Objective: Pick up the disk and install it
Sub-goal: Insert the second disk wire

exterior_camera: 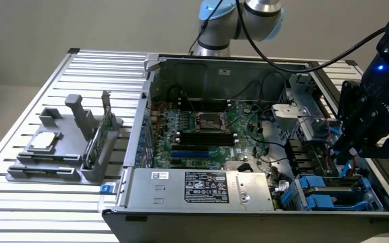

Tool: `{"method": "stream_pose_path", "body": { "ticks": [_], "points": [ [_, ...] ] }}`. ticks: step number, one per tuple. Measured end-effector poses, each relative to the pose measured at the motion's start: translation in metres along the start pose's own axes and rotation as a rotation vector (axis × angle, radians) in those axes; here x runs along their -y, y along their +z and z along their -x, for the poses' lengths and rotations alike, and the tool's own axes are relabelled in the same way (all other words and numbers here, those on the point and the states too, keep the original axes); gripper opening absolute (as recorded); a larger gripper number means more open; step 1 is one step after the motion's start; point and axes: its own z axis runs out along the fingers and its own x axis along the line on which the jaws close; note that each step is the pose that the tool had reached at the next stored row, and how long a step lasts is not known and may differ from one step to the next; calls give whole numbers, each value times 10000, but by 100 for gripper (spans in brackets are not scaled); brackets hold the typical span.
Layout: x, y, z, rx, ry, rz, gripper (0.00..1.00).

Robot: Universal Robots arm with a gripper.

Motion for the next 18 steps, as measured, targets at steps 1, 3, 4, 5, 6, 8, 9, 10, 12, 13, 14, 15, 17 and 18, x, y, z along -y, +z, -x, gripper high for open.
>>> {"method": "stream_pose_path", "body": {
  "ticks": [1,3,4,5,6,8,9,10,12,13,14,15,17,18],
  "points": [
    [-1,4,0,5,-1,3,25],
    [-2,12,0,17,-5,8,25],
    [-2,17,0,23,-8,12,25],
    [-3,21,0,29,-11,15,25],
    [-4,25,0,35,-13,19,25],
    [-5,34,0,40,-23,29,25],
    [-6,39,0,42,-29,36,25],
    [-6,44,1,44,-36,44,25],
    [-7,55,1,44,-50,61,25],
    [-7,61,1,45,-57,70,25],
    [-7,66,1,46,-62,79,25],
    [-6,71,1,47,-67,87,25],
    [-7,80,1,48,-79,102,25],
    [-6,84,1,48,-84,108,25]
  ]
}}
